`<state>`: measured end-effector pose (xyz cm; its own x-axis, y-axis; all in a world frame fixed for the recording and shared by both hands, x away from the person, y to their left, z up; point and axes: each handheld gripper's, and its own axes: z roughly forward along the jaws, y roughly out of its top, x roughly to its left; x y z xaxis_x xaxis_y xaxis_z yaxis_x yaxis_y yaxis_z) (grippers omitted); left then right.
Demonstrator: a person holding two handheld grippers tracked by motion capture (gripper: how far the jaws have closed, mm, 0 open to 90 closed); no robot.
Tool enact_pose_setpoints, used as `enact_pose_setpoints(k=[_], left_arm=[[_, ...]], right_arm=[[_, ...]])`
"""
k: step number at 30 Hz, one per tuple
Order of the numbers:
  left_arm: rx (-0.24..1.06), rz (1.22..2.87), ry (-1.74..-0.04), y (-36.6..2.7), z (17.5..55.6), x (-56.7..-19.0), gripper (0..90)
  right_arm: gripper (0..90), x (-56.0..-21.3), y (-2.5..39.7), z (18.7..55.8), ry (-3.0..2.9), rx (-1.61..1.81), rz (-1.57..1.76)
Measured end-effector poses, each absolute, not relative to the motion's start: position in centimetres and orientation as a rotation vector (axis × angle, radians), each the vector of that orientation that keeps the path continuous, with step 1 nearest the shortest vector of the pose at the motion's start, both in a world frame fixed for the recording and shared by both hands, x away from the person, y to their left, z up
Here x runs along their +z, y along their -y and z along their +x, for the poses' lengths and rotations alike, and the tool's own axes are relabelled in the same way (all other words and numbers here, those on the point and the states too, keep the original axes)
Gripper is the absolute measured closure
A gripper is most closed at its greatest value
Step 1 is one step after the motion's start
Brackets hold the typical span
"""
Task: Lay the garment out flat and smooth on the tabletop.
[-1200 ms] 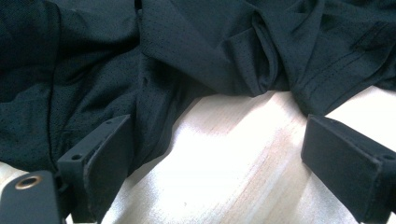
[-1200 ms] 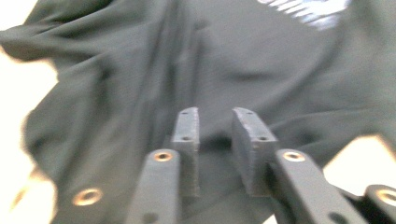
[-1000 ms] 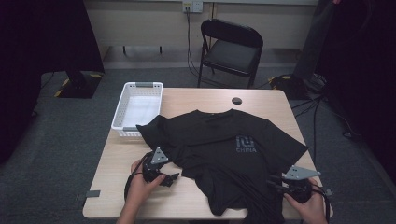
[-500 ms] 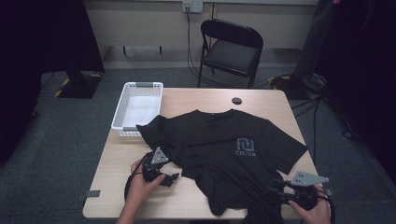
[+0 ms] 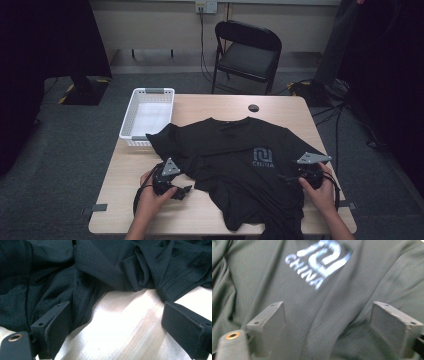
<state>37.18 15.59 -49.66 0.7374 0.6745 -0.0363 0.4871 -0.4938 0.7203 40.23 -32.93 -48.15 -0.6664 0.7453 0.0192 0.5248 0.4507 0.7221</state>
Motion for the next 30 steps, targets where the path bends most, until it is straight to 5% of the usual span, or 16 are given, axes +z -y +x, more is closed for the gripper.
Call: enact_pose_setpoints(k=[17, 21, 27, 30], left_arm=[[0.313, 2.085, -0.839, -15.2, 34.9, -47.0, 14.4], [0.257, 2.096, -0.799, -13.0, 34.4, -46.8, 36.1], [0.275, 2.204, -0.816, -10.8, 35.1, -48.2, 49.5], [0.281, 2.258, -0.822, -10.6, 35.3, -48.1, 68.2]], right_arm=[[10.4, -49.0, 33.1, 40.3, -2.429, 1.009, 1.097], [10.4, -49.0, 33.1, 40.3, -2.430, 1.007, 1.095], [10.4, -49.0, 33.1, 40.3, -2.430, 1.008, 1.095], [10.4, -49.0, 33.1, 40.3, -2.430, 1.008, 1.095]])
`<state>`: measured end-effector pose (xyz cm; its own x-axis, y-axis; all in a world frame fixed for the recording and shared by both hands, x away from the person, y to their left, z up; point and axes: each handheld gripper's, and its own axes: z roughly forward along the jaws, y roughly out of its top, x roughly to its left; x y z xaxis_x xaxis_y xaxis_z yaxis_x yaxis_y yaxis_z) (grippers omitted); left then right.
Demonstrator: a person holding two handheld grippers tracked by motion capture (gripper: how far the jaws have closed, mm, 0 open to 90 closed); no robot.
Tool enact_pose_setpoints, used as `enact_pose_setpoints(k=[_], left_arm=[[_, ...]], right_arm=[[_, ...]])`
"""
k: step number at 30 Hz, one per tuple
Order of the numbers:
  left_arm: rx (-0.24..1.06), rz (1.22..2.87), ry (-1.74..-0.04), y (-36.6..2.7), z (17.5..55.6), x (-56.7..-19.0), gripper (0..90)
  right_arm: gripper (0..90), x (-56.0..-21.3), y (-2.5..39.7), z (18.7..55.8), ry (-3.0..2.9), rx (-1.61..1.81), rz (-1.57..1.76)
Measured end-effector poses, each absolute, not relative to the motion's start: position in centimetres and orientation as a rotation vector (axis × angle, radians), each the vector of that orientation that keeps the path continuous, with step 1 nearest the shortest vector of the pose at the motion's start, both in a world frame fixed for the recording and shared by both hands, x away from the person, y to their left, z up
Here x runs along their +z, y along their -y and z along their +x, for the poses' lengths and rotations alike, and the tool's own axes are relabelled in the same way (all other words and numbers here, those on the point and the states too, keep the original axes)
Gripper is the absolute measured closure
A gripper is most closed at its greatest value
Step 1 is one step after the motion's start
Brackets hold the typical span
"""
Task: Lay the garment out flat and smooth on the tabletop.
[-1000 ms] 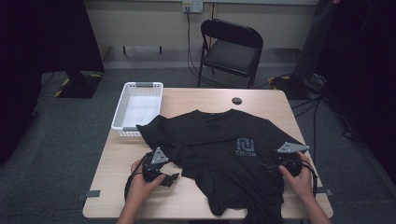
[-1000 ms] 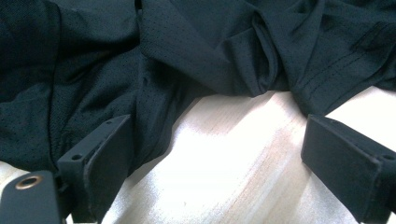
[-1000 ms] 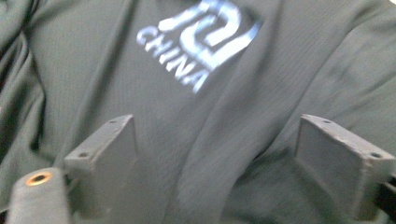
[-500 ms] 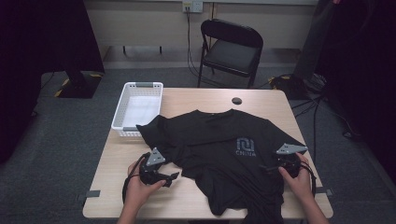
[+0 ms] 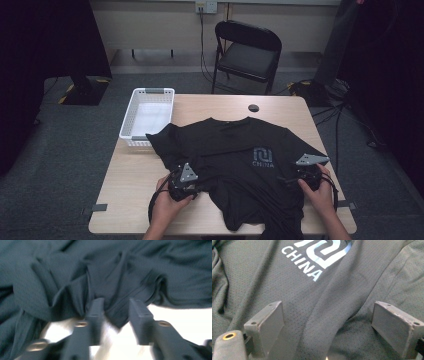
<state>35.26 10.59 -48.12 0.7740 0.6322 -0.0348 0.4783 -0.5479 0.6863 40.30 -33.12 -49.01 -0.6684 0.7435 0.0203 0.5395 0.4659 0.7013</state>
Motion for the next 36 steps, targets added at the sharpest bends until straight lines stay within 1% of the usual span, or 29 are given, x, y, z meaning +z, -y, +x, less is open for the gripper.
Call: enact_pose_setpoints(k=[1, 2, 4, 5, 10, 12, 18, 27, 34, 36], left_arm=[[0.269, 2.258, -0.812, -10.6, 35.3, -48.1, 72.3], [0.259, 2.263, -0.815, -10.7, 35.2, -48.0, 78.6], [0.245, 2.274, -0.817, -10.9, 35.1, -47.7, 84.8], [0.234, 2.274, -0.818, -11.1, 34.9, -47.5, 86.0], [0.173, 2.258, -0.822, -13.0, 33.7, -46.8, 86.9], [0.178, 2.259, -0.829, -14.1, 33.1, -46.6, 86.8], [0.137, 2.259, -0.843, -17.2, 30.8, -46.4, 87.0], [0.132, 2.244, -0.900, -21.1, 28.6, -46.3, 87.1], [0.130, 2.257, -0.928, -22.8, 26.7, -46.8, 87.0], [0.156, 2.224, -0.982, -23.1, 26.5, -46.9, 86.5]], right_arm=[[10.4, -49.0, 33.1, 40.3, -2.430, 1.008, 1.095], [10.3, -49.0, 33.1, 40.3, -2.430, 1.008, 1.095], [10.3, -49.0, 33.1, 40.3, -2.430, 1.008, 1.096], [10.4, -49.0, 33.1, 40.3, -2.430, 1.008, 1.095], [10.3, -49.0, 33.1, 40.3, -2.430, 1.008, 1.095], [10.4, -49.0, 33.1, 40.3, -2.430, 1.008, 1.095], [10.4, -49.0, 33.1, 40.3, -2.430, 1.008, 1.094], [10.4, -49.0, 33.1, 40.3, -2.430, 1.008, 1.095], [10.4, -49.0, 33.1, 40.3, -2.430, 1.009, 1.095], [10.4, -49.0, 33.1, 40.3, -2.430, 1.008, 1.095]])
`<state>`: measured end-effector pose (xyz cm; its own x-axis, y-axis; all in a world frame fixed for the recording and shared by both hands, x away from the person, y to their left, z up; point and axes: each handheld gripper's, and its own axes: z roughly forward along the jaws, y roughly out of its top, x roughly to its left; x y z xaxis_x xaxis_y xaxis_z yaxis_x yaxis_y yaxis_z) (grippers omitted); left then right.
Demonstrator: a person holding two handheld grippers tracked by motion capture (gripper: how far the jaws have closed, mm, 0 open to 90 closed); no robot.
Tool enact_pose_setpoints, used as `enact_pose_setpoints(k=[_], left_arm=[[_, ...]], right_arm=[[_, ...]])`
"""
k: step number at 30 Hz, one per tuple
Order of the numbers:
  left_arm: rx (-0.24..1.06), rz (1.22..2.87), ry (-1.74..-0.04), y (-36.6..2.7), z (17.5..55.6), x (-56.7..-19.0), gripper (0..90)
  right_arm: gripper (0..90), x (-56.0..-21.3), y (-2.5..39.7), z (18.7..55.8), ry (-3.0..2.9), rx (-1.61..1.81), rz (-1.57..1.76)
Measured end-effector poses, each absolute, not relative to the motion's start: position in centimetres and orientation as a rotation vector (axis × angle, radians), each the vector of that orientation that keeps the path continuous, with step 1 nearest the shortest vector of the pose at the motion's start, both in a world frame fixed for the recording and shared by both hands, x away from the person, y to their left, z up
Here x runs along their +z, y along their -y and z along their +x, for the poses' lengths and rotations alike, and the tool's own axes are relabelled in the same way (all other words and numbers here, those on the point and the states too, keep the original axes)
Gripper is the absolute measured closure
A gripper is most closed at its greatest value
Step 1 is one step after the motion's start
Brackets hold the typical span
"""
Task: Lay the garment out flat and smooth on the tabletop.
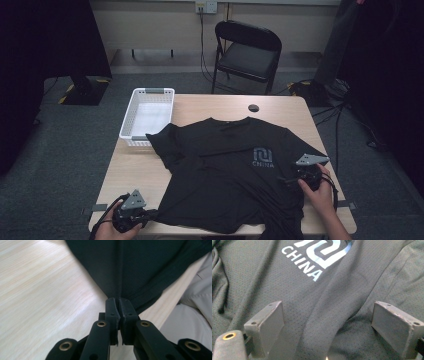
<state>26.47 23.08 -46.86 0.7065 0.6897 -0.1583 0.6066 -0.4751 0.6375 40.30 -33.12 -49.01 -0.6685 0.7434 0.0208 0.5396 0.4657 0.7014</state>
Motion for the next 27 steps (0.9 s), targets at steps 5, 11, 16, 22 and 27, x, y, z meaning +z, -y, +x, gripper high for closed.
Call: enact_pose_setpoints(k=[5, 11, 16, 22, 27], left_arm=[[0.349, 2.197, -0.954, -20.4, 27.9, -45.5, 50.2], [0.308, 2.161, -0.889, -15.4, 32.3, -46.3, 45.3], [0.280, 2.197, -0.868, -12.1, 34.2, -47.5, 50.3], [0.263, 2.259, -0.858, -10.9, 34.2, -47.9, 76.1], [0.237, 2.308, -0.864, -11.8, 33.0, -47.5, 89.7]], right_arm=[[10.4, -49.0, 33.1, 40.3, -2.430, 1.009, 1.095], [10.4, -49.0, 33.1, 40.3, -2.430, 1.008, 1.094], [10.4, -49.0, 33.1, 40.3, -2.430, 1.008, 1.095], [10.4, -49.0, 33.1, 40.3, -2.430, 1.008, 1.094], [10.5, -49.0, 33.1, 40.3, -2.429, 1.008, 1.093]])
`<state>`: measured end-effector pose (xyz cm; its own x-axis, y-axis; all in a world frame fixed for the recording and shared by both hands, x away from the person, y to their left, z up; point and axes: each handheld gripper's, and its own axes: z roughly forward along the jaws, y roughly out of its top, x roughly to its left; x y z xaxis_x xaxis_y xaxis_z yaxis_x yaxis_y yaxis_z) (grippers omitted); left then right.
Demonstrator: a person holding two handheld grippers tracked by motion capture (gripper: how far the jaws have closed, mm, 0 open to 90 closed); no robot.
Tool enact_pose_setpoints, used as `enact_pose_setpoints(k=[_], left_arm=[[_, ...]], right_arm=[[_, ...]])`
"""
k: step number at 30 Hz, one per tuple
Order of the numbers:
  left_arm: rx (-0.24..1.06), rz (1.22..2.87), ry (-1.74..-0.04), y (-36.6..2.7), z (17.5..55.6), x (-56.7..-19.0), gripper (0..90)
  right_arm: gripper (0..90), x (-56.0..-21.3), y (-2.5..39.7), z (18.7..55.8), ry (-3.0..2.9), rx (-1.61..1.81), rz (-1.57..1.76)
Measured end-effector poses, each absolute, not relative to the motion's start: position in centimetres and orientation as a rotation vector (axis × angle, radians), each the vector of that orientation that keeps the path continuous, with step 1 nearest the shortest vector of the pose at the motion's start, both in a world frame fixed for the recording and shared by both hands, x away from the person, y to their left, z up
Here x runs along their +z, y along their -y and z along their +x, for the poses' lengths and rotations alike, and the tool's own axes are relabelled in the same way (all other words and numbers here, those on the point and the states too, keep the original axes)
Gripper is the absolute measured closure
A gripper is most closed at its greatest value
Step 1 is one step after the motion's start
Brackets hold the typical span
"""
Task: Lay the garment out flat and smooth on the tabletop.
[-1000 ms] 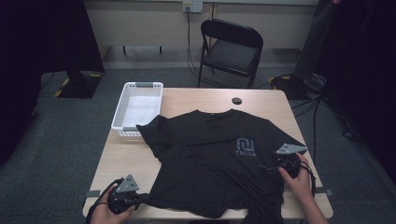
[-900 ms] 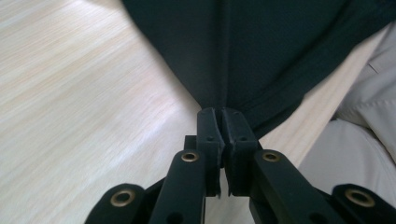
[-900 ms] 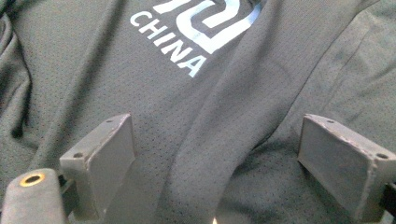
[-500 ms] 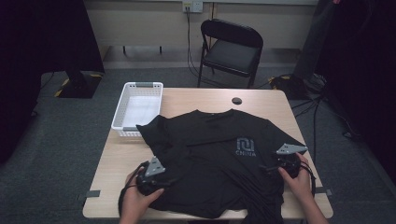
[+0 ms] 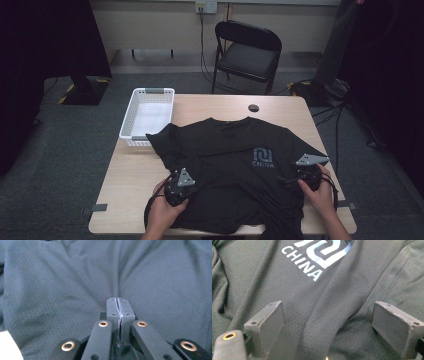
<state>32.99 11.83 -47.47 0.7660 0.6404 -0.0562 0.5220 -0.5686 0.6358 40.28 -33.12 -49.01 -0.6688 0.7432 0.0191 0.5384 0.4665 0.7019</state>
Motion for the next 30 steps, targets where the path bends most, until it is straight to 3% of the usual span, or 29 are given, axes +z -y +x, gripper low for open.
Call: enact_pose_setpoints(k=[8, 9, 11, 12, 14, 18, 20, 25, 30], left_arm=[[0.147, 2.253, -0.895, -15.5, 29.1, -47.6, 89.3], [0.163, 2.237, -0.892, -15.8, 28.9, -47.7, 85.2], [0.224, 2.220, -0.897, -16.2, 28.7, -47.8, 56.7], [0.238, 2.215, -0.907, -16.3, 28.8, -47.7, 49.3], [0.278, 2.178, -0.937, -16.7, 29.5, -47.4, 42.5], [0.390, 2.116, -1.035, -18.1, 31.9, -46.6, 44.4], [0.406, 2.102, -1.066, -18.6, 33.1, -46.6, 50.9], [0.343, 2.105, -1.136, -18.7, 34.8, -47.8, 53.8], [0.326, 2.140, -1.125, -18.3, 34.9, -48.3, 62.4]], right_arm=[[10.4, -49.0, 33.1, 40.3, -2.429, 1.008, 1.093], [10.4, -49.0, 33.1, 40.3, -2.429, 1.008, 1.093], [10.4, -49.0, 33.1, 40.3, -2.429, 1.008, 1.093], [10.4, -49.0, 33.1, 40.3, -2.429, 1.008, 1.093], [10.5, -49.0, 33.1, 40.3, -2.429, 1.008, 1.093], [10.4, -49.0, 33.1, 40.3, -2.429, 1.008, 1.094], [10.4, -49.0, 33.1, 40.3, -2.429, 1.008, 1.094], [10.4, -49.0, 33.1, 40.3, -2.429, 1.008, 1.094], [10.4, -49.0, 33.1, 40.3, -2.430, 1.008, 1.094]])
